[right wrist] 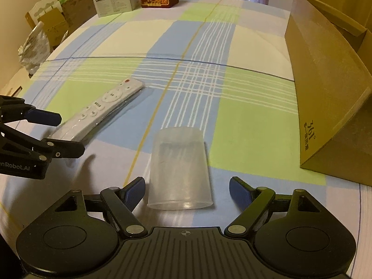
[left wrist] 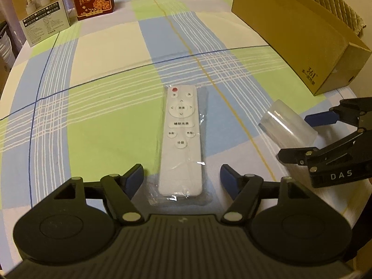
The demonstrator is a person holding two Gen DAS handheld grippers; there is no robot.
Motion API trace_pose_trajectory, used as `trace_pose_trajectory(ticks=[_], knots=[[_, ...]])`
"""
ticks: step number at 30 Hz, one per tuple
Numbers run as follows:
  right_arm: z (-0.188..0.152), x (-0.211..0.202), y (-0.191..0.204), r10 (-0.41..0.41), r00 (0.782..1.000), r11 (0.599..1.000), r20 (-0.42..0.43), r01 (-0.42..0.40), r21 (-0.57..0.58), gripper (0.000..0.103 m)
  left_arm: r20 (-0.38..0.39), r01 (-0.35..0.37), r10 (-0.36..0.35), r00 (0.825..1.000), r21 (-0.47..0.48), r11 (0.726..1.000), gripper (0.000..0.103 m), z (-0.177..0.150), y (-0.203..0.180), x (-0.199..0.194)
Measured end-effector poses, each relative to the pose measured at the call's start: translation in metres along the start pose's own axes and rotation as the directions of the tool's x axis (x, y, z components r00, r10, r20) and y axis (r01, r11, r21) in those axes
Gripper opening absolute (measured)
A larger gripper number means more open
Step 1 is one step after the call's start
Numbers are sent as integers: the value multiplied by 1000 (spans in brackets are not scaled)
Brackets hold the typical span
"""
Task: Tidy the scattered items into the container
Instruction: 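Carry the remote and clear cup with both tools over the cardboard box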
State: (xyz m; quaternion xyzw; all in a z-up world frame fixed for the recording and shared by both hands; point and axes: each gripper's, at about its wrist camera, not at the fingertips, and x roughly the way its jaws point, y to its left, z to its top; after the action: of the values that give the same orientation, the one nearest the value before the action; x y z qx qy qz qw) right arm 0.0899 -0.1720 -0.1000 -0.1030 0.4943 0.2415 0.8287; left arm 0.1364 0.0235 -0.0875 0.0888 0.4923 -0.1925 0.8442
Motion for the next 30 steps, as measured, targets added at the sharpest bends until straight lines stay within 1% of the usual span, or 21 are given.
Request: trace_pose_trajectory(ticks=[2,9,11,14,21,24,26,28,29,30], knots=[[2,-1,0,2,1000,1000,9,-2,-8,85,4,0,0,1000,-5,1000,69,3,1,1],[6,4,8,21,1000,997,-8,-22,-70,85,15,-6,6,1000,-2,1000,69,11,-2,7],[6,5,8,23,1000,998,-8,-23,-61,85,6,-12,12,1000,13,1000,68,11,-5,10],[5,6,6,26,1000,998,-12,-27,-54,85,-23,-4,4,1000,14,1000,62,11,-6,15],[7,7,4,27,1000,998,-11,-28,-53,85,-34,1,-1,999,0,1000,61,14,-1,19],[8,7,5,27,1000,998,-5,-27,-59,84,-40,-6,7,999,15,1000,56,17,-1,21],[8,6,7,28,1000,998,-2,-28,-64,84,-42,-20,22,999,44,999,56,17,-4,21],[8,6,9,31,1000,997,-1,-31,-69,84,-39,-22,23,999,41,999,52,16,-4,20],[8,6,10,31,1000,997,-2,-31,-72,83,-37,-24,25,999,39,999,46,15,-4,20],[7,6,10,30,1000,997,-4,-30,-76,74,-35,-25,26,999,36,999,39,15,-3,19]])
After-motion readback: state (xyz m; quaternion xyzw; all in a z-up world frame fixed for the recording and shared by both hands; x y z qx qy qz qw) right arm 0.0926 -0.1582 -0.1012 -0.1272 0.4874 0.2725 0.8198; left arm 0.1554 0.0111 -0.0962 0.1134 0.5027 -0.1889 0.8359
